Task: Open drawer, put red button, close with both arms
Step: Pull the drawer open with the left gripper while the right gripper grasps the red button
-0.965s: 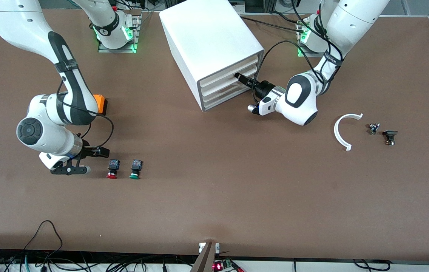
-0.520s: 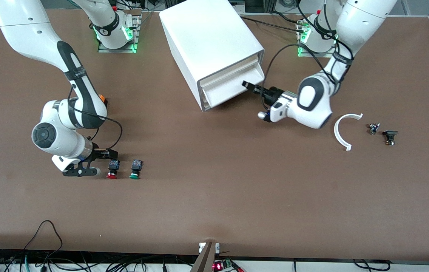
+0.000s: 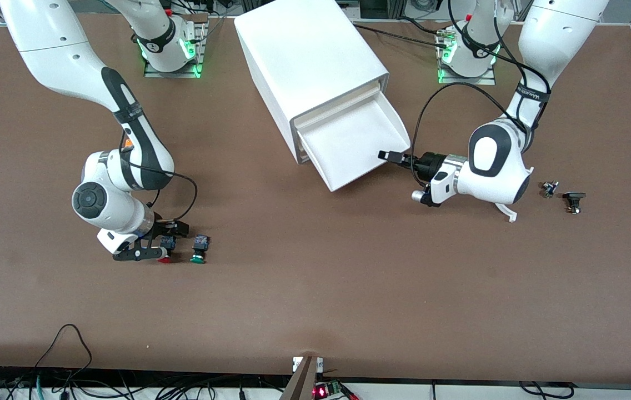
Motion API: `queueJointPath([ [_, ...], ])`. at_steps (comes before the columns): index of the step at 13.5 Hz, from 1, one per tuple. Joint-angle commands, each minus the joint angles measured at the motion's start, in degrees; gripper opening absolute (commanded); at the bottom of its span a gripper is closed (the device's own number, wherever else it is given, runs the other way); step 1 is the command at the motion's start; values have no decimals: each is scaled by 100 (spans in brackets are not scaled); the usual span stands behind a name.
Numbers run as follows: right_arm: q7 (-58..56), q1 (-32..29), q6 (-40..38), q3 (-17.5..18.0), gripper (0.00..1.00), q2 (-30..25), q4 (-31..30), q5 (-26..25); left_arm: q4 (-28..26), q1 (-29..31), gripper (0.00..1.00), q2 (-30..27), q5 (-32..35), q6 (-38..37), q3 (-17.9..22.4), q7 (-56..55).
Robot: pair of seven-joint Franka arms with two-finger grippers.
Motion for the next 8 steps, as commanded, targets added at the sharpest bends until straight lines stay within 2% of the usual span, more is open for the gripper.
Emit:
queueJointPath([
  [1,-114,-219,91,10,100,64,43,38,-37,155,100,-463,223,226,20,-132],
  [2,-105,-255,91,10,100,116,43,46,-2,251,100,-699,754,427,20,-132],
  [4,-87,-255,152,10,100,186,43,90,173,523,100,-1270,2544,1024,11,-97],
  [5,-70,-264,266,10,100,204,34,90,182,655,100,-1551,3092,1079,3,-97],
  [8,-17,-255,293,10,100,275,34,90,349,1086,100,-2352,4009,1010,20,-114],
])
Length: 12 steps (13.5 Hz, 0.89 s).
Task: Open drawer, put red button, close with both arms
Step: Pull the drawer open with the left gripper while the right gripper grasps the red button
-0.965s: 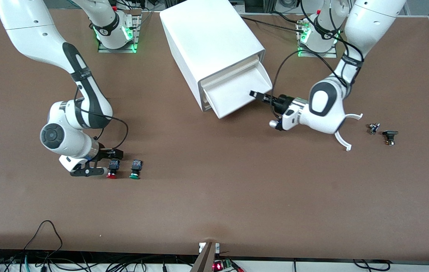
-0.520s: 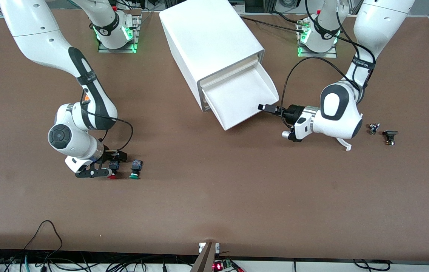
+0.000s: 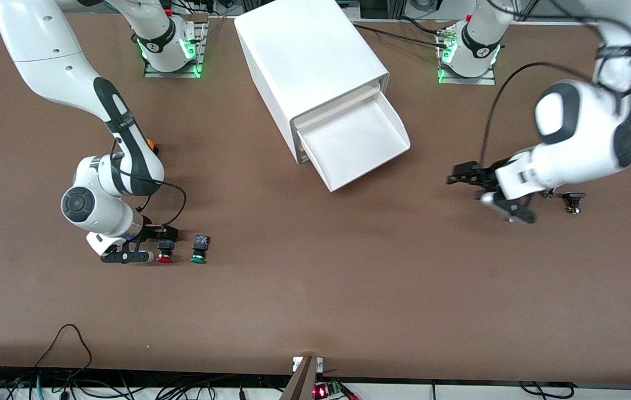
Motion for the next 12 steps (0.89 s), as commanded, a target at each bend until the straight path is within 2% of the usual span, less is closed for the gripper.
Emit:
queueJointPath([
  [1,-1,-20,85,37,100,56,30,90,-118,260,100,-870,692,-179,-18,-56],
  [2,-36,-20,85,37,94,56,39,90,-83,330,100,-1160,920,-589,-18,-74],
  [3,-88,-20,85,37,71,56,39,90,30,331,100,-1380,1297,-941,-9,-91],
  [4,-89,-29,85,37,54,56,39,55,188,331,100,-1513,1744,-1267,-9,-100],
  [6,-124,-20,76,37,27,48,82,29,487,322,100,-1576,2152,-1900,-9,-563],
  [8,-185,-20,67,37,17,39,117,28,821,261,100,-1515,2267,-2262,-1,-1415],
  [12,-238,-29,32,37,12,-92,118,46,981,261,100,-1357,2259,-2492,-27,-1656],
])
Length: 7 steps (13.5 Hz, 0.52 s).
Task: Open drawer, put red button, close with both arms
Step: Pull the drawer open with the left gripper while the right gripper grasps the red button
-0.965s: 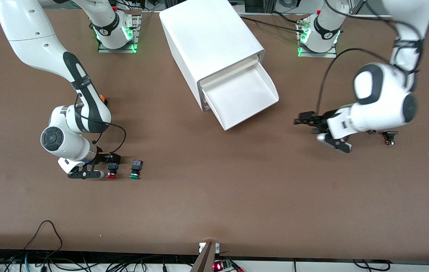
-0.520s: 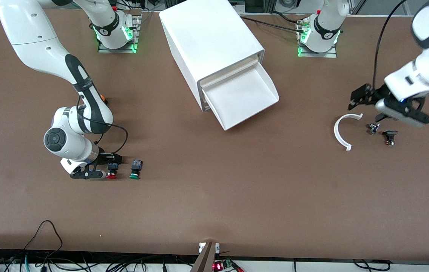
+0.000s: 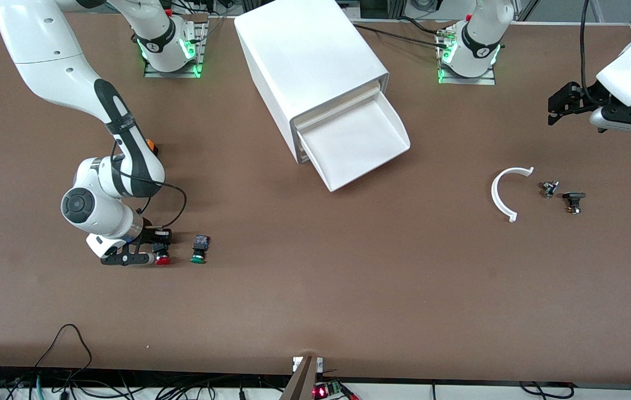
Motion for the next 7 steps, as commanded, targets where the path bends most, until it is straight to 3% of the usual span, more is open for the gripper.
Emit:
queueJointPath([
  [1,-237,-29,-31,45,11,-222,11,48,247,0,100,265,72,-131,-33,-173],
  [7,-955,-20,-295,98,10,-1075,45,48,317,35,100,318,-166,-61,169,-375],
])
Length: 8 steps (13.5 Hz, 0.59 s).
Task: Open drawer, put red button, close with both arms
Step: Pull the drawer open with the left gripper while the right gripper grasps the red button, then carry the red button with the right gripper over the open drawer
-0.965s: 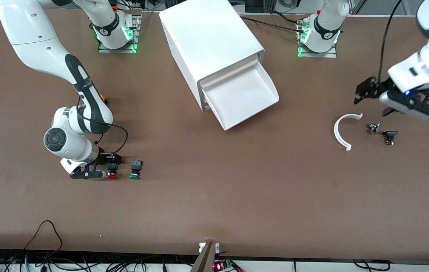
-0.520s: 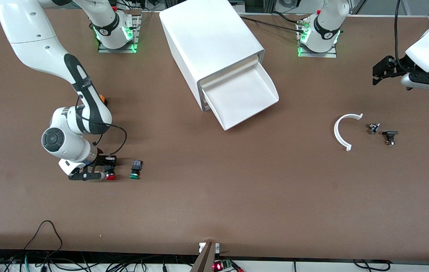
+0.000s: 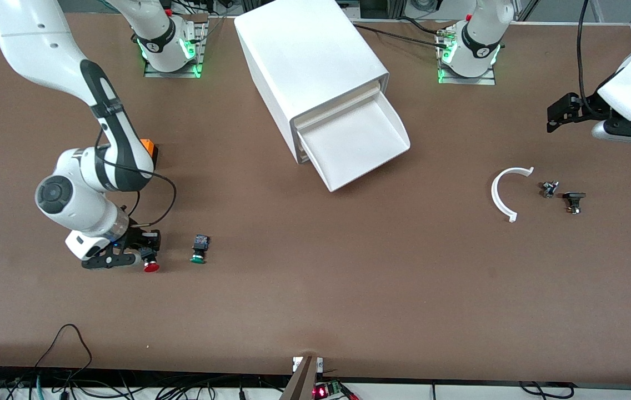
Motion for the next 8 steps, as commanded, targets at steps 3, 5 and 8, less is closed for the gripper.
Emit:
queueJointPath([
  [3,-1292,-15,-492,650,10,-371,554,57,217,79,100,134,-122,11,101,-81],
  [5,-1670,63,-582,1116,9,-415,775,22,217,80,100,125,-122,11,101,-81],
  [8,-2014,300,-1021,1880,10,-407,1083,-66,217,97,100,134,-122,11,101,-72],
])
